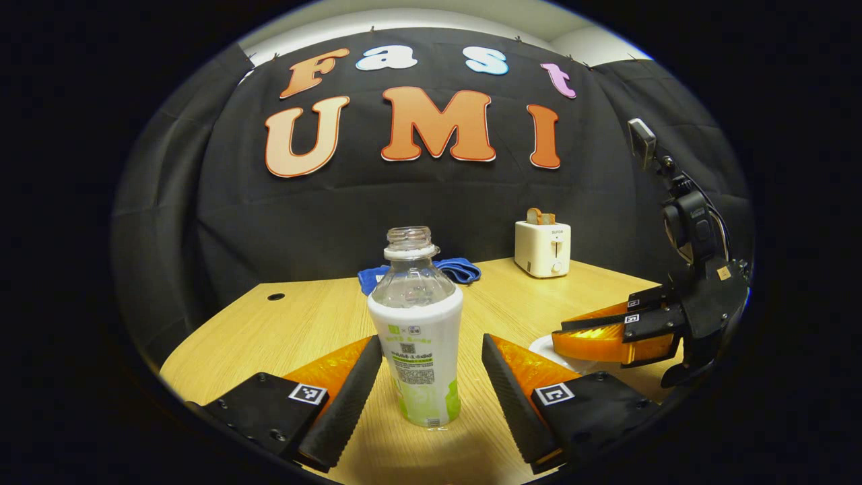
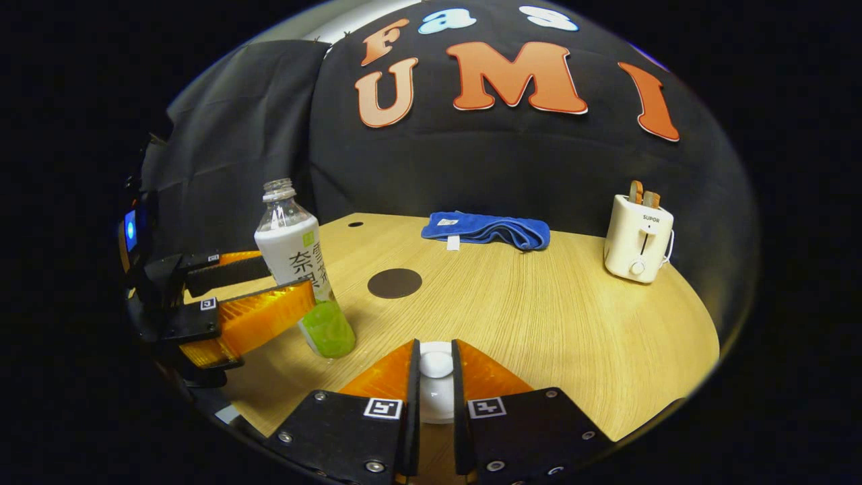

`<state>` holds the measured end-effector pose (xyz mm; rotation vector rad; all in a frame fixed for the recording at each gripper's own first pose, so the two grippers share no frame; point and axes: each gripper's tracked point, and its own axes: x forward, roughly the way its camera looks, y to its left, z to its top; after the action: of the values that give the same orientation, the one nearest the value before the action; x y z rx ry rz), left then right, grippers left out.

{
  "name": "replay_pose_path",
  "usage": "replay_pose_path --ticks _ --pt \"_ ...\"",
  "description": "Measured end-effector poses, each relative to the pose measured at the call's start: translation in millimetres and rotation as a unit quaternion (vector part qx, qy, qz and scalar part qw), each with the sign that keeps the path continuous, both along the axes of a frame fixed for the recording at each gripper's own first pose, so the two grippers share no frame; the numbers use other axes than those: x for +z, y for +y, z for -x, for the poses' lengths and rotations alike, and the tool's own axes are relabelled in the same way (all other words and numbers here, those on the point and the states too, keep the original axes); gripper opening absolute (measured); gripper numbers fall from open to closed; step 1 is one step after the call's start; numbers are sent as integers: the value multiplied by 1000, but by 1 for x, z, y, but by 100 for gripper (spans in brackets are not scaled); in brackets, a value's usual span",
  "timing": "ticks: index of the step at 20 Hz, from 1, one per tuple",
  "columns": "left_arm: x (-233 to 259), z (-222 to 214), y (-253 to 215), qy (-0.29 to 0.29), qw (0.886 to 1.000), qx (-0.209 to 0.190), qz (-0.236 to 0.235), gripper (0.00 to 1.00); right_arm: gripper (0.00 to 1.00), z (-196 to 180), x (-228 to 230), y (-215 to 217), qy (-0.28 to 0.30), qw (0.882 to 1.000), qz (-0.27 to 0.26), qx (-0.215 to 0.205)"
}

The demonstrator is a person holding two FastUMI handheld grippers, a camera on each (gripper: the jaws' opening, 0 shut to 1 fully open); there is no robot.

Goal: Open the teacup lid with one hand, grasp the water bottle and pour water into the teacup with the other hand; after pouring, place the water bottle on the coaster and then close the teacup lid.

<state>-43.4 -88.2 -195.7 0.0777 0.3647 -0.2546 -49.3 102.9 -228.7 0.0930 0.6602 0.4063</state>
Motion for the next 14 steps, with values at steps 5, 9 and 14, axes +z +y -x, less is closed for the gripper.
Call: replay_pose_path --ticks 5,9,14 --pt "-9 0 2 21 1000 1 10 96 21 -2 12 -3 -16 1000 -8 -3" --pt "-12 -2 10 23 1000 14 13 78 21 -7 20 -11 -26 999 -20 -16" --pt "-11 -5 10 20 1000 15 12 67 21 -11 33 -20 -41 998 -36 -30"
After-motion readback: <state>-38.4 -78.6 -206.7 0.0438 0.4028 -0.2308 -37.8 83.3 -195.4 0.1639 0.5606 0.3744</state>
